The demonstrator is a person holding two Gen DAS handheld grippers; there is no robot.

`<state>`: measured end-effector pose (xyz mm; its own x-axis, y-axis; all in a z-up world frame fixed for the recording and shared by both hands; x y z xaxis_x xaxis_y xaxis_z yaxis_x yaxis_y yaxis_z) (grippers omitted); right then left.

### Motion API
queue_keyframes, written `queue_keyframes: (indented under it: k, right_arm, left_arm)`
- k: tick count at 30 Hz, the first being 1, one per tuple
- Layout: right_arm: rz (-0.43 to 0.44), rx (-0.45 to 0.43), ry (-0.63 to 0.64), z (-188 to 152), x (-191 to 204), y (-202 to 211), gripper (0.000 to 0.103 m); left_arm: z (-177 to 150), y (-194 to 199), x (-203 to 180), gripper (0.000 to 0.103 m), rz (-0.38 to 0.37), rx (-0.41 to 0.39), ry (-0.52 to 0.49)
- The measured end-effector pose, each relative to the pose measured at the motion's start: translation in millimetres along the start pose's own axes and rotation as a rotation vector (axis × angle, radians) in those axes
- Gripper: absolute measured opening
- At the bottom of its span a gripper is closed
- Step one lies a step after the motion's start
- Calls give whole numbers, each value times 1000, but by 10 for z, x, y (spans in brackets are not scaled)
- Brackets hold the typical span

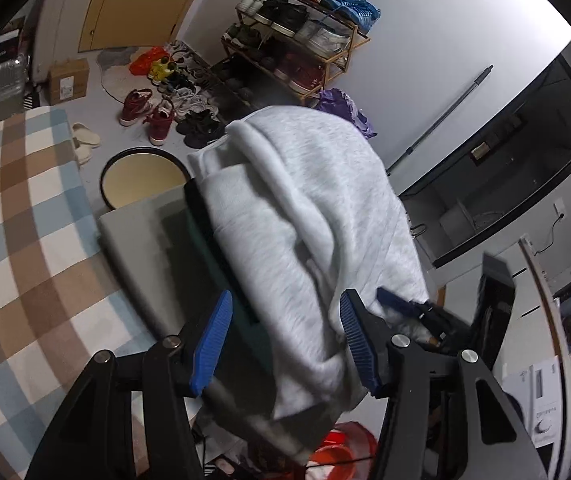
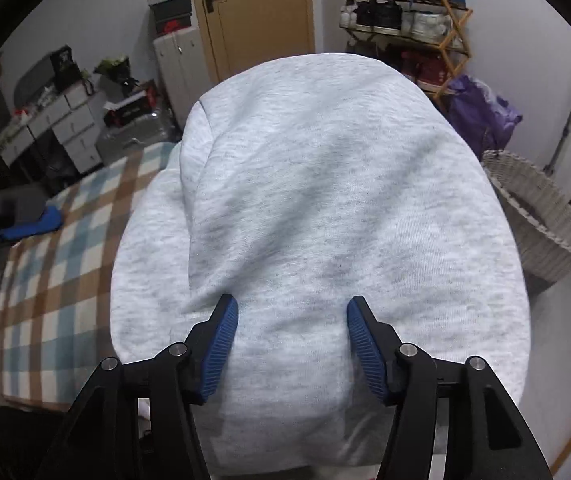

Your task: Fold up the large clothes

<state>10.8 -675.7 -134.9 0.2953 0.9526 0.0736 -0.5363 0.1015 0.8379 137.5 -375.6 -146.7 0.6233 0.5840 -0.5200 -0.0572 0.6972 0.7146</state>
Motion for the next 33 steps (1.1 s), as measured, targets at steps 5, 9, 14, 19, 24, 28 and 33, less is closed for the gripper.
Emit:
queue_keyframes:
  k: [5,9,14,19,24,28,33]
  right_arm:
    - [23,-165,-57,-170,24,576,57]
    - [54,-329,-133,-519,19,1115,79]
    - [-33,-482,-124,-948,44,1658,94]
    - [-115,-703,-155,-1290,133,2246,103]
    - [-174,-821,-129,-1506,319,2570,103]
    - [-183,-836,-134,-1616,429,2622,103]
    - [-136,-874,-198,-1789,433,2654,103]
  left_arm:
    - [-209,160,-194,50,47,-69,-116]
    - [-413,386,-478,54,98,-192,-209]
    - [-714,693,-752,79,167,-389,-274]
    - [-971,1015,-794,95,219,-554,-245]
    - [-1230,1191,-800,102,281,-611,-218]
    - [-1331,1220,-771,102,315,-609,-215]
    - [-1432,1291,-716,102,365,-637,-224]
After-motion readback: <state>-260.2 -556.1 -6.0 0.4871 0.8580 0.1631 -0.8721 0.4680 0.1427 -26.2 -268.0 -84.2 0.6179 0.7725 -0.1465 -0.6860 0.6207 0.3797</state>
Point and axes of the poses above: each gripper's, at about its wrist camera, not at the fingertips, and y roughly against the way its jaws point, x to its left, z to its top, the point moved 8 cm from there along -y, roughly the way its jaws point, and after that the axes turned 3 degrees about x, right-handed, at the moved point
